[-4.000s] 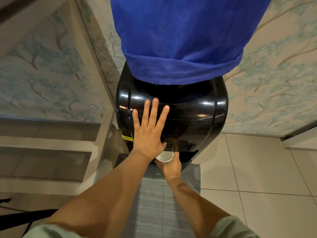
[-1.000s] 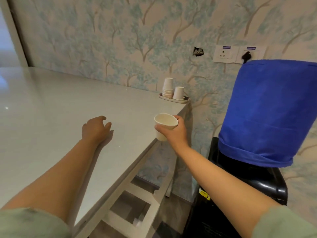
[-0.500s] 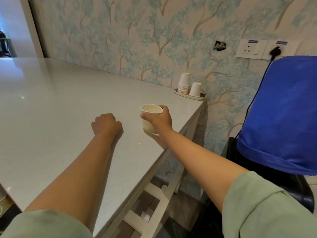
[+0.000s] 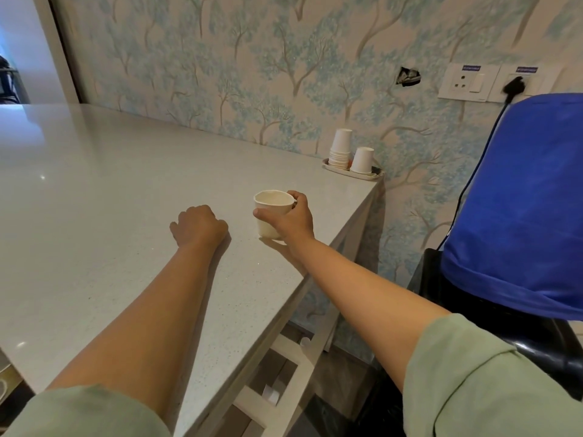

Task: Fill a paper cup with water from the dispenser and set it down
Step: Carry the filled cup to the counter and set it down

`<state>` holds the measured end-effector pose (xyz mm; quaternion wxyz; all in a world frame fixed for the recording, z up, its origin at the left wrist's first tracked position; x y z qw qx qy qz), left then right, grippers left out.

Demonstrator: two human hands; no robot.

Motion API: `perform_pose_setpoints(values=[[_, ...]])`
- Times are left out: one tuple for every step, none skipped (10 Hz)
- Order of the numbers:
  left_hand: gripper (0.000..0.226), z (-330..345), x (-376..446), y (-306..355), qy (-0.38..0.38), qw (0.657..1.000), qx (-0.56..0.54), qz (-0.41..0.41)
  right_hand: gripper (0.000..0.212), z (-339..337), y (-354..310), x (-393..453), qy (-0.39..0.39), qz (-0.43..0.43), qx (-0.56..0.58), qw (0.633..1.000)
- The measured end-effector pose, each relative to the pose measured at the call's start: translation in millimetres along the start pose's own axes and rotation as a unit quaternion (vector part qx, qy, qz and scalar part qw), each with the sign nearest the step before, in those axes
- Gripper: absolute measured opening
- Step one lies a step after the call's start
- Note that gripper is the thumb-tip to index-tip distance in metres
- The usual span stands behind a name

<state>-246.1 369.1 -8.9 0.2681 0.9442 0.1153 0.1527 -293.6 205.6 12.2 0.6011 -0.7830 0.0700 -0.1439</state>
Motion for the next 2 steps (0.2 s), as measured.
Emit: perform_pose_setpoints(values=[[0.022,-0.2,0.0,0.1,0.001,1.000,-0.012,-0.005,0.093,-0.9,1.9,-0.5,-0.002,-0.006,0.003,1.000],[0.021,-4.5,-3.3,2.0,0.001,1.000,-0.026,-0.005,0.094,-8.0,-1.1,-3.8,0.001,-0.018,-0.004,1.000]])
Point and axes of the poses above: each hand's wrist, its own x-axis towards the middle knuckle, its own z-axis out of the palm, y = z × x, the point moved 2 cm from there along x, towards the middle knuckle, and after that the axes turned 4 degrees about -x, right-handed, at the moved point
